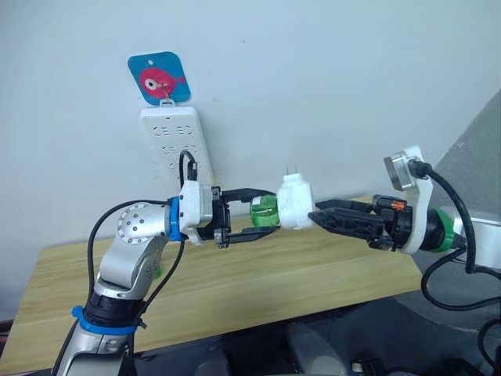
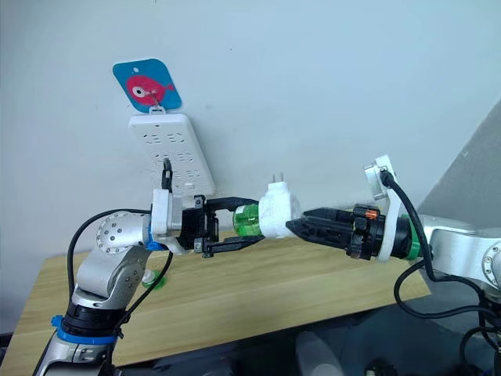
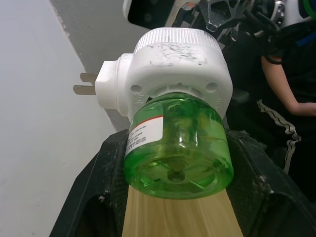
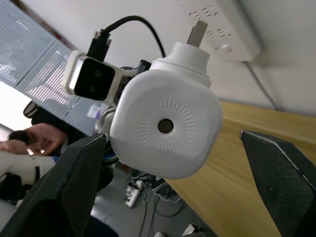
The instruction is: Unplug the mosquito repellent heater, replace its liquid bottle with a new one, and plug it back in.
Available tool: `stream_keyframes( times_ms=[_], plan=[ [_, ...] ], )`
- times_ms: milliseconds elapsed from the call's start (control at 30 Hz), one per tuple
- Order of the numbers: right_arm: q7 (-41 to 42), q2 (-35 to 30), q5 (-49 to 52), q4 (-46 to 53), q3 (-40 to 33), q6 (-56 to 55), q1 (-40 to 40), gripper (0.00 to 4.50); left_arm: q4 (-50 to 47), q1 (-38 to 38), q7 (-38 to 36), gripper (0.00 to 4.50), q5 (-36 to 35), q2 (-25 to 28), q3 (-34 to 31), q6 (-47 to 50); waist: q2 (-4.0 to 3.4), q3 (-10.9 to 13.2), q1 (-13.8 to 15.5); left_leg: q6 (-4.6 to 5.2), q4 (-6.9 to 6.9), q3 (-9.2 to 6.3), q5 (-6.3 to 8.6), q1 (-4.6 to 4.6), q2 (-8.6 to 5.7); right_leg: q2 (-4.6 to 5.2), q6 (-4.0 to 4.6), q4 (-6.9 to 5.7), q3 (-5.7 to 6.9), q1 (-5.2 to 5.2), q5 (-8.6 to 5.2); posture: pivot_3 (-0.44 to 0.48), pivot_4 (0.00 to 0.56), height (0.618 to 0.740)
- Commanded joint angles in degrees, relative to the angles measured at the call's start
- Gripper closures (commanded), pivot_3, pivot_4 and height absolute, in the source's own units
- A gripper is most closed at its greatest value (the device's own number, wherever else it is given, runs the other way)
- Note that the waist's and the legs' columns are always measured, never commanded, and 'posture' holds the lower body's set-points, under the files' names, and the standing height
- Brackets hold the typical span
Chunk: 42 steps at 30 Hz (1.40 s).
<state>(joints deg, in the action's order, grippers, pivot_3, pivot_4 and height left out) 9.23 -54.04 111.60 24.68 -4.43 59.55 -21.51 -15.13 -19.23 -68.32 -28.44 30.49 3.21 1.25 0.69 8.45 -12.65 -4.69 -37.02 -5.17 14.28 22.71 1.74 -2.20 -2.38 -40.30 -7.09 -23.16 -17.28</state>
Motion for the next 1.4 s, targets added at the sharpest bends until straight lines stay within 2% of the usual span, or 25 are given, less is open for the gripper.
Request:
stream_keyframes(
  times_ms=[33, 333, 500, 833, 1400],
  plan=[
    [3.48, -1.90, 1.40, -0.81, 0.18, 1.81, -0.75, 0.00, -0.62, 1.38, -0.19, 2.20, 0.78, 1.06, -0.82, -1.94, -0.01, 0.02, 0.02, 0.00, 0.00, 0.04, 0.00, 0.02, 0.00, 0.00, -0.02, 0.05, -0.04, 0.00, 0.01, -0.249, 0.129, 0.740],
    [7.58, -4.36, 1.40, -4.46, 1.34, 5.40, 2.58, 0.00, -2.20, 8.64, 0.34, 2.20, 2.05, 3.94, -2.81, -5.59, 0.15, 0.32, 0.47, 0.04, 0.00, 0.12, 0.02, 0.09, 0.01, 0.00, -0.15, 0.33, -0.15, 0.02, 0.09, -0.226, 0.142, 0.740],
    [7.83, -4.63, 1.40, -4.19, 3.48, 6.24, 0.87, 0.00, -3.61, 11.38, 0.54, 2.20, 2.03, 4.98, -3.09, -6.64, 0.18, 0.42, 0.87, 0.04, 0.00, 0.18, 0.02, 0.07, 0.01, 0.00, -0.16, 0.33, -0.21, 0.02, 0.10, -0.214, 0.146, 0.740],
    [2.99, 1.65, 1.40, -7.58, 12.14, 6.42, -7.10, 0.00, -4.52, 9.96, 1.32, 2.20, 2.44, 4.32, -1.50, -6.59, 0.24, 0.59, 1.58, 0.04, 0.01, 0.19, 0.03, 0.11, 0.01, 0.01, -0.18, 0.38, -0.22, 0.01, 0.11, -0.193, 0.142, 0.740],
    [-0.69, 10.62, 1.40, -12.59, 14.43, 8.23, -12.03, 0.00, -5.95, 9.34, 2.67, 2.20, 2.99, 3.68, -0.10, -6.23, 0.23, 0.59, 1.56, 0.05, 0.02, 0.17, 0.03, 0.12, 0.01, 0.01, -0.18, 0.37, -0.20, 0.00, 0.11, -0.183, 0.131, 0.740]
  ],
)
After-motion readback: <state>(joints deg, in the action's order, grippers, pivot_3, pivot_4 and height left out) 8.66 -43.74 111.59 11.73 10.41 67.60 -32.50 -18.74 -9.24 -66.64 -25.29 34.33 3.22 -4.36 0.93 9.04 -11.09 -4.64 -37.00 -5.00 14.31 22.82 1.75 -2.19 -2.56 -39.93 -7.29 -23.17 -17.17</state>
